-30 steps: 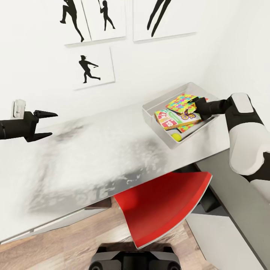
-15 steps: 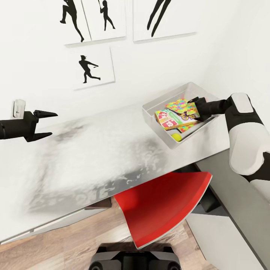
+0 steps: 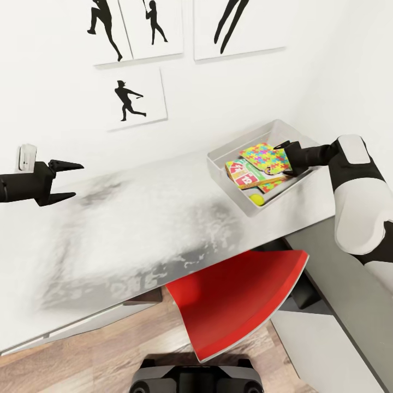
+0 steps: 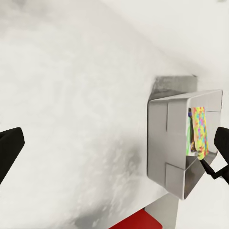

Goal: Put all the toys in the child's room - the three board games (two on the bed and one on the table), the two jigsaw puzzles on the table, and the tennis ball on the table - inside the toy box on the table in the child's room.

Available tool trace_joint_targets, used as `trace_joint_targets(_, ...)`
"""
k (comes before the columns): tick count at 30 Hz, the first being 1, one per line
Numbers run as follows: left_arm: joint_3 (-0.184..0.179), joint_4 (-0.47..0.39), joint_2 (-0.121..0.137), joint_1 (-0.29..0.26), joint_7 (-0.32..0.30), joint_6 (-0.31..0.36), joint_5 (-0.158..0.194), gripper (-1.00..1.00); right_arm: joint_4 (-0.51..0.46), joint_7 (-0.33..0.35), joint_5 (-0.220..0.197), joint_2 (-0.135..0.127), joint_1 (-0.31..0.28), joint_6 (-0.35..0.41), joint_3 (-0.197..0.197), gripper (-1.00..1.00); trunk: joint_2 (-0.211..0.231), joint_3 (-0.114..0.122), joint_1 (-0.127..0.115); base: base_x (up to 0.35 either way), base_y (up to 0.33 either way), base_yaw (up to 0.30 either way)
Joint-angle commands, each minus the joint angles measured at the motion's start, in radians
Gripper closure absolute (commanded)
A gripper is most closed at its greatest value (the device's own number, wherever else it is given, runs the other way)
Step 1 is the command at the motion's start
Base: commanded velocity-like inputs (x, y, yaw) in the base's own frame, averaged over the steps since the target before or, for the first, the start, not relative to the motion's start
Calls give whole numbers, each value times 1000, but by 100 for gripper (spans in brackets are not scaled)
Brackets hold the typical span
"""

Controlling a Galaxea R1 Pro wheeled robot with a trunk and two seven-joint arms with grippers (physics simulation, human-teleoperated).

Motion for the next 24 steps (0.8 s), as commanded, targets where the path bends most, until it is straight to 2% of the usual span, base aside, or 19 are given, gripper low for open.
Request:
trace_joint_targets(1, 1, 0, 0, -1, 10, 3, 9, -100, -1, -10, -10, 0, -1, 1, -3, -100, -2, -1, 1, 0, 0, 0)
trace_joint_targets(17, 1, 0, 0, 0, 10, 3, 9, -100, -19, -11, -11, -4, -12, 7, -1, -100, -2, -1, 1, 0, 0, 0)
trace_joint_targets(24, 0, 0, 0, 0, 1, 4, 9, -100, -103, -12, -11, -8, -8, 9, 0, -100, -2, -1, 1, 0, 0, 0)
